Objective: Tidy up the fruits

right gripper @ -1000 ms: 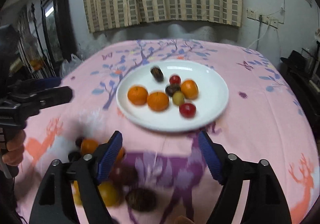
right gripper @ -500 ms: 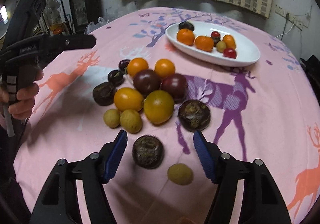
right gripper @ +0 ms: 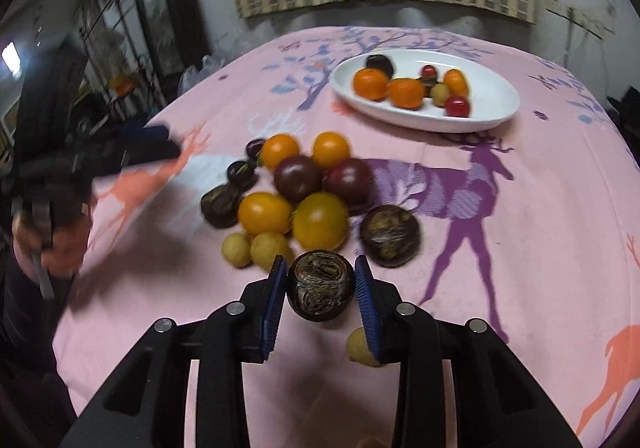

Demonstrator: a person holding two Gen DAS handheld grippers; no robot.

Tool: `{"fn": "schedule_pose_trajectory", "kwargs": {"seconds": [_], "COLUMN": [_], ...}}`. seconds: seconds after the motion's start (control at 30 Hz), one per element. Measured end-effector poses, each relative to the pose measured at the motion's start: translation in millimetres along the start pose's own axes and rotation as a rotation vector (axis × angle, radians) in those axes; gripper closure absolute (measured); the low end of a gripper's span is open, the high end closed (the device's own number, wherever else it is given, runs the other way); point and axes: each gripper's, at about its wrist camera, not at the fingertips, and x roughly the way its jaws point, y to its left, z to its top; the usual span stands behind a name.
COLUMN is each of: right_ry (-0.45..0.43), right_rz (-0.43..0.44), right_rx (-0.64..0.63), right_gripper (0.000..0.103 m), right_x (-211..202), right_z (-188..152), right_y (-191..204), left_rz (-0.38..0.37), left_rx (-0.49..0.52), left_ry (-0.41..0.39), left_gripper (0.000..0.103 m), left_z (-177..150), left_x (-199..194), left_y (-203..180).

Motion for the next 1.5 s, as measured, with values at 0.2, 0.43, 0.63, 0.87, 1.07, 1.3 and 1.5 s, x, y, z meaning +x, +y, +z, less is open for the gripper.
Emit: {"fn": "schedule_pose_trajectory", "kwargs": {"seconds": [0.2, 0.43, 0.63, 0.87, 1.07, 1.3, 1.5], "right_ry": [-0.007, -0.016, -0.026, -0.123, -0.259, -0.196, -0.211], "right_rz": [0.006, 0.005, 0.003, 0.055, -0.065, -0.113, -0.136], "right_rx": [0.031, 0.032, 0.033, 0.078, 0.127, 0.209, 0.151], "right_gripper": [0.068, 0.068, 0.068, 0.068, 0.068, 0.068, 0.033], "right_x": [-4, -4, -5, -22, 4, 83, 75], "right_z": [0, 2, 3, 29, 110, 158, 148], "right_y": [-7, -8, -8, -25, -67, -121, -112], "left_rz": [-0.025, 0.002, 0.034, -0.017, -0.023, 0.059, 0.108], "left_rx": [0.083, 0.102, 0.111, 0.081, 0.058, 0.015, -0.051], "left_ry": [0.125, 0.17, 0.155, 0.099, 0.033, 0.091, 0.044], "left_gripper": [0.04, 0.051, 0.061, 0.062, 0.062, 0.062, 0.004], "left_z": [-18, -26, -26, 3, 103, 181, 187], "left_x": [27, 44, 46, 19, 44, 156, 147], "left_y": [-19, -25, -25, -19, -18, -20, -15]}}
